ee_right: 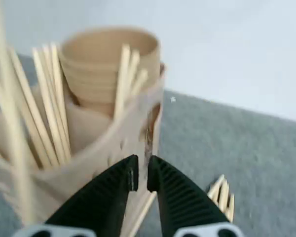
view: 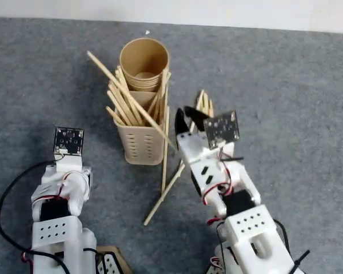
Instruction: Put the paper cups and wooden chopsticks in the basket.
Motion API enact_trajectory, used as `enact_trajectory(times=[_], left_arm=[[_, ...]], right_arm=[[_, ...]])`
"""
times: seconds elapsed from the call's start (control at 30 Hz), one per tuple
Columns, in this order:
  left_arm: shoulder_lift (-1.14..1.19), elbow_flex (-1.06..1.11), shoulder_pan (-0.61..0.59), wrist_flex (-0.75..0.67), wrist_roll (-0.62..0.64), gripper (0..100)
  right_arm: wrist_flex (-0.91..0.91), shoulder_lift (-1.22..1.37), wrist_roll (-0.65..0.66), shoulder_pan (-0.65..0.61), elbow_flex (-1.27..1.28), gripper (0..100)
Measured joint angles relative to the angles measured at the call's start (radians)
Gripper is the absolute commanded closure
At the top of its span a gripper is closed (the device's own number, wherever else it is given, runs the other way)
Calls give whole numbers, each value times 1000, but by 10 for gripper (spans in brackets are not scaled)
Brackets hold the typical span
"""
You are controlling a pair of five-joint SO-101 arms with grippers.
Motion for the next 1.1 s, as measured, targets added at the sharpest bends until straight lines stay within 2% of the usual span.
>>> enact_trajectory(times=[0.3,0.5,0.6,0.8,1.1], left_arm=[[0,3,0,0,0,842],[0,3,0,0,0,842],[0,3,0,0,0,842],[0,3,0,0,0,842],[0,6,0,0,0,842]], right_arm=[[9,-97,0,21,226,955],[17,-98,0,201,245,954],[103,-98,0,265,241,954],[334,-98,0,273,150,953],[493,-98,69,222,133,953]])
